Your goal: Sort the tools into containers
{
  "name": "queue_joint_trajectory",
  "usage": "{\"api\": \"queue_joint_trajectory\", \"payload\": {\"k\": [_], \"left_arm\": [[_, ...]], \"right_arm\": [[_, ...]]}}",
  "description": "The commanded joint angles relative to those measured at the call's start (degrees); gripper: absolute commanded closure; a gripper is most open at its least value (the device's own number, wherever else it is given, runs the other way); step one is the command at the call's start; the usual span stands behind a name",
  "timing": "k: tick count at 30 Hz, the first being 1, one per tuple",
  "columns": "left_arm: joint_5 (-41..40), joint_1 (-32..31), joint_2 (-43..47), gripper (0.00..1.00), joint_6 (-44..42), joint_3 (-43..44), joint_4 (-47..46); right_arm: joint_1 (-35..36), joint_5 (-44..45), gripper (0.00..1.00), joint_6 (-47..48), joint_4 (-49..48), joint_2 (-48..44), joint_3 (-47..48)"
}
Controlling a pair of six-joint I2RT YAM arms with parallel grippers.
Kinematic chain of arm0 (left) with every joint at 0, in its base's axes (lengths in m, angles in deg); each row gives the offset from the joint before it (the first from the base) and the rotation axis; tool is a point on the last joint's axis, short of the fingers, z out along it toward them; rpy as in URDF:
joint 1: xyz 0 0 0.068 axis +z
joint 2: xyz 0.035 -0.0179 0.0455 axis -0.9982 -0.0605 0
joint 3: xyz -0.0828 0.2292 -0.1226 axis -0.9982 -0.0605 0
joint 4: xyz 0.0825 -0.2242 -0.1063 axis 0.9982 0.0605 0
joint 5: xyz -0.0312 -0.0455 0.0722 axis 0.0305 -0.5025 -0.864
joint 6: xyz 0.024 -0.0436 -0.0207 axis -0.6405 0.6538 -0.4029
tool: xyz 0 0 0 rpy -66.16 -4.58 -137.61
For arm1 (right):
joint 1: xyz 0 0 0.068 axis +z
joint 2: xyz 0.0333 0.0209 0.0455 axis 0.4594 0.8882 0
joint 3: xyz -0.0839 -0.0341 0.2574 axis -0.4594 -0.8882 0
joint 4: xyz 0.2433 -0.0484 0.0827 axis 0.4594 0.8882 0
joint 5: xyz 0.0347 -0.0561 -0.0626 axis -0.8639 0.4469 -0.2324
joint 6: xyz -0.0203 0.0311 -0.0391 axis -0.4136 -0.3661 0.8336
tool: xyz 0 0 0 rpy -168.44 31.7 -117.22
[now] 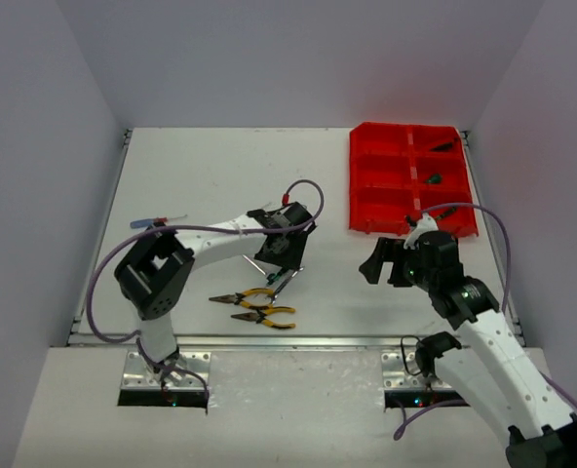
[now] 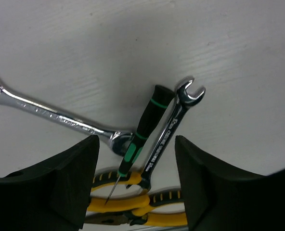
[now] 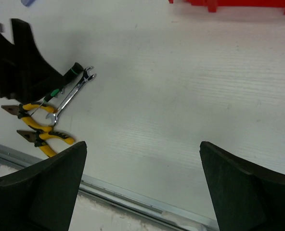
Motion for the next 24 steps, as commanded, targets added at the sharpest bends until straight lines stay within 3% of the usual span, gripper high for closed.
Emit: {"api": "queue_joint_trajectory", "payload": {"k": [1,3,6,11,15,18,19,20,24], "left_arm": [[2.6,-0.8,-5.3,0.51,-3.2,4.6,-1.4],[2.1,-1.0,-6.3,0.59,-3.6,5.0,-1.9],[0.9,-1.0,-6.9,0.62,-4.1,5.3,-2.3],[2.3,-1.0,-7.8,0.75,-4.5,4.6,-2.8],[2.8,-0.9,-8.0,0.79,-4.8,3.2,-3.1],[2.1,-1.0,-7.5,0.89,-4.8,2.0,-3.2],[1.3,-0.9,-6.7,0.98,-4.6,1.8,-3.0],[-0.7,-1.0,-5.6,1.00,-3.8,1.8,-2.2],[-4.6,-1.0,-0.7,1.00,-1.6,3.3,1.2]], "right_arm": [[-0.2,8.8,0.01,1.8,5.5,-7.8,3.7],[-0.2,9.5,0.01,2.4,6.4,-11.0,4.5],[-0.2,9.7,0.01,2.8,6.9,-12.6,5.2],[-0.3,9.7,0.01,3.4,7.1,-12.1,4.9],[-0.2,9.2,0.01,3.2,6.9,-10.9,4.9],[-0.2,8.8,0.01,2.6,6.0,-11.0,4.6],[-0.2,7.7,0.01,2.4,5.4,-11.0,4.3],[-0.2,6.5,0.01,2.4,4.9,-10.9,4.0],[-0.2,-2.8,0.01,2.1,0.0,-10.0,1.8]]}}
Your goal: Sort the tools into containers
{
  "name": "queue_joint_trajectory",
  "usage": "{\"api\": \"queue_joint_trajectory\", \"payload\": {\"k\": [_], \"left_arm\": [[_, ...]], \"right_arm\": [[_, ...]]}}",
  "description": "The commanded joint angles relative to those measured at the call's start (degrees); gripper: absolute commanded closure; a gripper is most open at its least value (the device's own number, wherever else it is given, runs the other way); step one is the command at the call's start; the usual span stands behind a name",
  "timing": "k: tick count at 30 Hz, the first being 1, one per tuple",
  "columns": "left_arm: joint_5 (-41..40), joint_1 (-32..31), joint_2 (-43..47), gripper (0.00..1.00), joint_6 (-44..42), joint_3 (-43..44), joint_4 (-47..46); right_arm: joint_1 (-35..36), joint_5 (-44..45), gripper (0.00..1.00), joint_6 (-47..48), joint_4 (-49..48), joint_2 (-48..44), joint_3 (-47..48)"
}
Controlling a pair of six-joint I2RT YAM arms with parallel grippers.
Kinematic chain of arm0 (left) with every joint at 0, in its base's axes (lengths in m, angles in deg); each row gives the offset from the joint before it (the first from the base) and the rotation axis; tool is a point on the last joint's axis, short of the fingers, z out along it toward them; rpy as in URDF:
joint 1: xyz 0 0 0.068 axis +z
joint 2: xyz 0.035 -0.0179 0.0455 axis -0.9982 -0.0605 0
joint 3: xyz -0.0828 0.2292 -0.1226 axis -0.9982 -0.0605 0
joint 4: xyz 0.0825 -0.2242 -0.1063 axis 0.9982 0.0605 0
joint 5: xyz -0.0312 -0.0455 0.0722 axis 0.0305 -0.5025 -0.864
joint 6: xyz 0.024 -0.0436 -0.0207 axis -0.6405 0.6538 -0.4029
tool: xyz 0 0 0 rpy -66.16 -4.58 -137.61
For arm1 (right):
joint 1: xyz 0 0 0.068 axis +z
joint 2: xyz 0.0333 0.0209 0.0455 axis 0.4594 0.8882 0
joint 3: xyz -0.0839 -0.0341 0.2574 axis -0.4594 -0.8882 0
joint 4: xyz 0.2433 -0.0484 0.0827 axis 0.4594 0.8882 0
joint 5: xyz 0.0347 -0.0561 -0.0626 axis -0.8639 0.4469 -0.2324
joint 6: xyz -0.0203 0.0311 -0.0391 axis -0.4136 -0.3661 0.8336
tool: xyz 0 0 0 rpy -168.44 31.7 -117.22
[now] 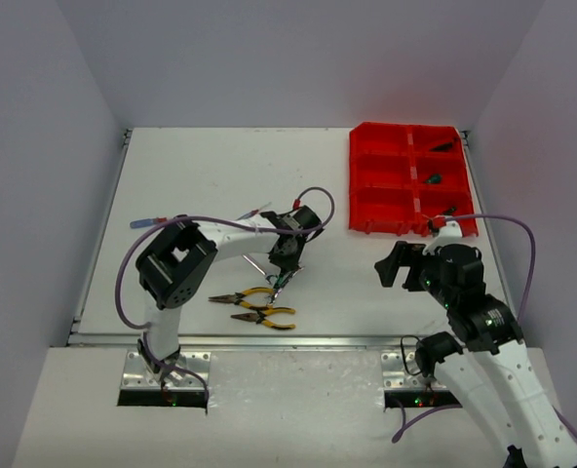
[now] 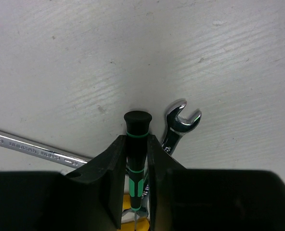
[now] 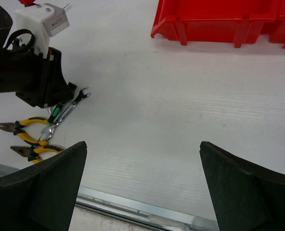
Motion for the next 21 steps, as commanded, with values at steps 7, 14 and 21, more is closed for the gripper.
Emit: {"api": "queue_joint_trajectory", "payload": {"k": [7,14,21], "left_arm": [[-2.9,-0.3,22.3,1.00,11.6,-1.2,-1.8],[9.8,-1.4,41.5,1.00,27.1,-19.8,-30.4],[10.9,-3.5,45.5,1.00,32.5,-26.6,-41.8]], "right_arm": [[-0.2,-24.7,0.01,-7.5,-21.2,4.2,-6.6],[0.1,-36.6,0.05,-26.3,-52.9,12.4,-16.9],[8.2,-37.9,0.27,-28.3,-64.6,22.5,-16.5]]}}
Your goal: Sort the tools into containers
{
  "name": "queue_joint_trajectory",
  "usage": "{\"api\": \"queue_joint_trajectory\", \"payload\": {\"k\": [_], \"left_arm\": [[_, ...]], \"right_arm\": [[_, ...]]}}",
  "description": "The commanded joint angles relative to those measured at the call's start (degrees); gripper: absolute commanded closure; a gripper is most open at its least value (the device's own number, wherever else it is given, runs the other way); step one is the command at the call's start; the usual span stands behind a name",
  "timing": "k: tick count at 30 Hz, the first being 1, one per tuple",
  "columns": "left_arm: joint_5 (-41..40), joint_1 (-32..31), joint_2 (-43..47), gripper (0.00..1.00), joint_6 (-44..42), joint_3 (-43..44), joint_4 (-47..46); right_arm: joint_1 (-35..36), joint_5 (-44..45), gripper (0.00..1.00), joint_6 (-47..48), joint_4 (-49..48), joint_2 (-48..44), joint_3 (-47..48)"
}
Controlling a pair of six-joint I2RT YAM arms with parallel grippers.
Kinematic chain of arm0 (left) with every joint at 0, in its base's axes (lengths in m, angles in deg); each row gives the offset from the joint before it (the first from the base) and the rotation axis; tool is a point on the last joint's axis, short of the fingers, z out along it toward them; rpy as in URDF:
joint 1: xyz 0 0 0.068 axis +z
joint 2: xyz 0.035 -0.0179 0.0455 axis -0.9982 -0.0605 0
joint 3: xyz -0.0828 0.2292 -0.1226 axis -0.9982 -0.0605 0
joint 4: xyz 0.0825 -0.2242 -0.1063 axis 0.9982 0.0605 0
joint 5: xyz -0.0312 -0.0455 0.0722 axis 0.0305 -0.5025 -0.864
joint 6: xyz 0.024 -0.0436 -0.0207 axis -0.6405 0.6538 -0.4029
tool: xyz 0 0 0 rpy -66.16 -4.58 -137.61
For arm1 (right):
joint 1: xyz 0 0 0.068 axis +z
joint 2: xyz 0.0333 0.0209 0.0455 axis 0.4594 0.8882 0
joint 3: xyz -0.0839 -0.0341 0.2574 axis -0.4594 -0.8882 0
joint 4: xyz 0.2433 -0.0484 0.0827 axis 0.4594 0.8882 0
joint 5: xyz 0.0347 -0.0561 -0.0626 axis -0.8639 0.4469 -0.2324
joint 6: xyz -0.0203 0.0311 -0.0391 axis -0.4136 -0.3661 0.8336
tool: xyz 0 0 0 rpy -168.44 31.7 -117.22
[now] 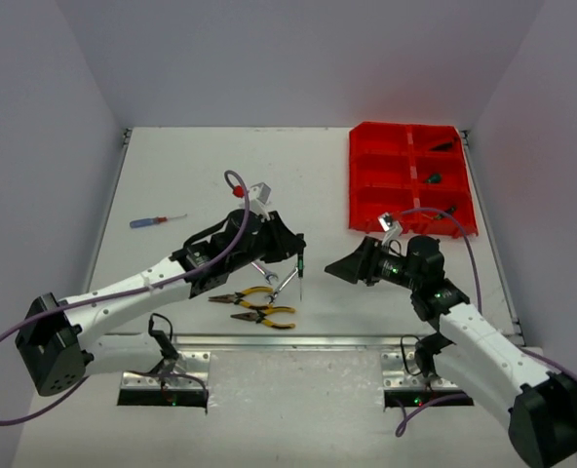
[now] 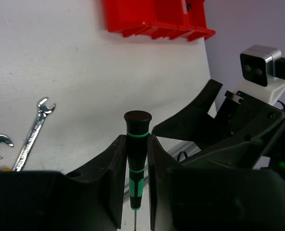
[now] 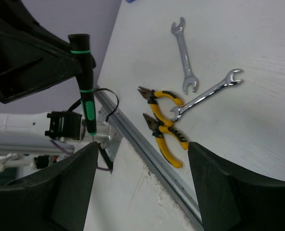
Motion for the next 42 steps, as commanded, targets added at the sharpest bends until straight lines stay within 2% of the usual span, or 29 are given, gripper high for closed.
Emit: {"api": "queue_joint_trajectory", "payload": {"k": [1,7,8,11,12,13,15,16,18,19,20,22,23,25,26,29,31,34,36,42], "left_arm": [[3.3,-1.2,1.6,1.00,6.4,-1.4,-13.6],[4.5,-1.8,0.8,1.00,7.3,-0.9,-14.9],[5.0,-2.0,0.5,1.00,7.4,-0.9,-15.1],[6.8,-2.6,-0.4,1.00,7.8,-0.8,-15.9],[6.9,-2.7,-0.7,1.00,7.8,-0.7,-15.8],[6.9,-2.8,-0.9,1.00,8.0,-0.7,-15.5],[6.9,-2.8,-0.8,0.99,7.7,-0.6,-14.9],[6.8,-2.8,-0.6,0.97,7.4,-0.6,-14.5],[6.3,-2.8,-0.2,0.93,6.6,-0.5,-14.0],[5.7,-2.8,0.0,0.86,6.2,-0.3,-13.3],[4.7,-2.8,0.1,0.71,5.6,0.0,-12.2],[2.8,-2.8,0.2,0.33,4.2,1.2,-10.0],[1.1,-2.8,0.3,0.18,3.5,2.2,-8.0],[-1.9,-2.9,0.5,0.05,2.1,5.5,-1.6],[-7.0,-2.9,0.6,0.00,1.1,8.0,3.0],[-23.9,-2.8,2.1,0.00,0.6,16.6,19.1],[-34.2,-2.7,4.5,0.00,2.1,19.1,26.5],[-42.3,-2.6,12.8,0.00,2.3,19.3,33.5],[-42.7,-2.6,16.5,0.00,1.2,18.6,35.0],[-40.2,-2.6,25.8,0.00,-3.4,15.9,40.5]], "right_arm": [[6.1,-1.8,0.27,-2.3,-14.1,3.1,1.9],[11.4,-0.7,0.32,-1.2,-18.0,6.9,4.0],[12.0,-0.5,0.36,-0.9,-18.0,7.6,4.6],[13.1,-0.2,0.58,-0.6,-18.8,9.7,6.1],[13.2,-0.4,0.58,-0.6,-19.3,10.2,6.3],[13.3,-0.1,0.77,-0.6,-19.6,10.7,6.7],[13.3,1.8,0.94,-0.3,-18.4,9.8,6.7],[13.3,3.4,1.00,0.0,-17.2,8.8,6.7],[13.3,7.3,1.00,1.1,-14.8,7.3,6.7],[13.3,8.6,1.00,1.7,-12.9,6.5,6.9],[13.3,9.7,1.00,2.0,-11.1,5.7,7.1],[13.3,12.3,1.00,2.1,-8.9,4.6,7.2],[13.3,13.3,1.00,2.2,-7.5,4.4,7.4],[13.2,16.2,1.00,2.2,-5.2,4.0,7.7],[13.2,18.9,1.00,2.2,-1.4,3.7,8.4],[11.5,26.1,1.00,3.4,7.0,1.3,9.8],[5.2,27.4,1.00,4.6,11.8,0.4,11.8],[-10.6,20.1,1.00,4.4,18.3,3.9,15.8],[-23.0,15.2,1.00,3.8,20.2,8.1,18.9],[-39.6,21.2,1.00,3.7,24.6,25.7,30.5]]}}
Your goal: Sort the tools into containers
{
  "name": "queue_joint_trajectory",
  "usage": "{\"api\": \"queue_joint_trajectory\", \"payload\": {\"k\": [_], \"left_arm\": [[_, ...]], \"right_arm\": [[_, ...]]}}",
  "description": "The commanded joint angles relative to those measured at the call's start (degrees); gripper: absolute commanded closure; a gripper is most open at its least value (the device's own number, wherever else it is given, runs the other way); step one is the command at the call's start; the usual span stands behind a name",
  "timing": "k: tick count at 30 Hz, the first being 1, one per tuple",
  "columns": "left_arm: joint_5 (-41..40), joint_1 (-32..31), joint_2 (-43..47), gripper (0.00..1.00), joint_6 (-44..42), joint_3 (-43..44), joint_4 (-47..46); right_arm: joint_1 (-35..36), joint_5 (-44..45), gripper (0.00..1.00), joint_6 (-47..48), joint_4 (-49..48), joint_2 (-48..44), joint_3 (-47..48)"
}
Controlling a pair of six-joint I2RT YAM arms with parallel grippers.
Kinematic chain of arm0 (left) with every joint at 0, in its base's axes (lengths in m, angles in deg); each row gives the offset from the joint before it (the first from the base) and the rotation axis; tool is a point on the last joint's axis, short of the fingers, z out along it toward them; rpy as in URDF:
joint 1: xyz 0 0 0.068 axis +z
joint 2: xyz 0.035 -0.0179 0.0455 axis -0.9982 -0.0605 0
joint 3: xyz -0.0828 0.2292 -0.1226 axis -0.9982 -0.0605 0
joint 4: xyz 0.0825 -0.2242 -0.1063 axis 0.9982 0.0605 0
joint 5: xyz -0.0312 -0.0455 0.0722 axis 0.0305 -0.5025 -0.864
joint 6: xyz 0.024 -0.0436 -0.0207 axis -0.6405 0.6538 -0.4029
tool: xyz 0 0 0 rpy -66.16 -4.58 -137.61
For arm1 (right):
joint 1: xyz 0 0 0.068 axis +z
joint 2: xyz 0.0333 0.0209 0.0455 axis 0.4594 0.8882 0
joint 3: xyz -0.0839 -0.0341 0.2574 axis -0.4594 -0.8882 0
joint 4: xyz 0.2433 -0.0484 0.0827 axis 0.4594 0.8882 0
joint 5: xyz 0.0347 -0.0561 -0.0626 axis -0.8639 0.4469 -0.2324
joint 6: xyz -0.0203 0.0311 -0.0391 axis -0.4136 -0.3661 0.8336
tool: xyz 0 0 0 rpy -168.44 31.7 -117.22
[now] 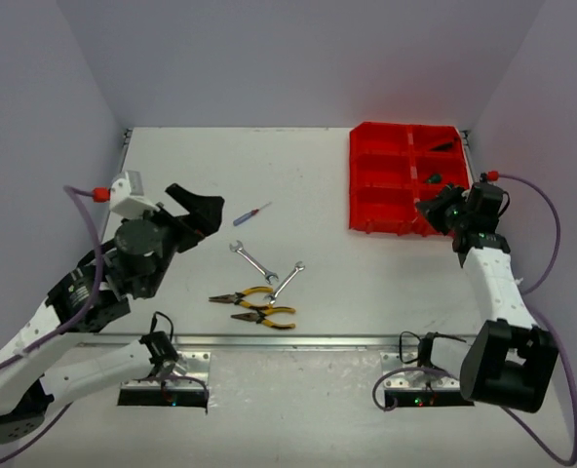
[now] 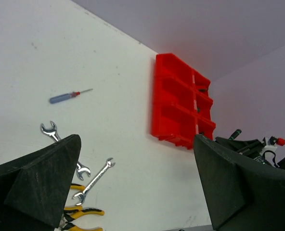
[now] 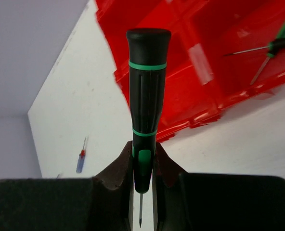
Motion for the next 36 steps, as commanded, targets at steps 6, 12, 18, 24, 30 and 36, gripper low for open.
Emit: {"api": "queue_joint_trajectory", "payload": {"k": [6,12,18,24,30,36], "left_arm": [[-8.9,-0.1,15.4,0.00,-4.3,-8.2,11.9],[-10.4,-0.1,22.4,0.00,-2.2,-12.7,11.7],[-8.8,-0.1,22.0,0.00,-5.0,-13.6,9.1],[-7.0,-0.1,18.1,0.00,-6.7,-13.7,8.0],[-6.2,-0.1,17.2,0.00,-7.1,-13.9,7.6],[-7.6,0.0,17.0,0.00,-6.0,-13.8,8.1]], "right_arm": [[-11.8,5.8,1.00,1.2,9.0,21.8,16.9],[-12.0,7.8,1.00,2.1,11.7,31.1,23.2],[-12.0,5.6,0.74,1.3,12.4,33.9,25.2],[-12.0,2.4,0.37,1.1,11.7,32.7,25.8],[-10.8,-0.8,0.26,3.6,12.9,27.7,26.6],[-0.9,-2.6,0.02,12.3,12.9,17.9,27.8]]}}
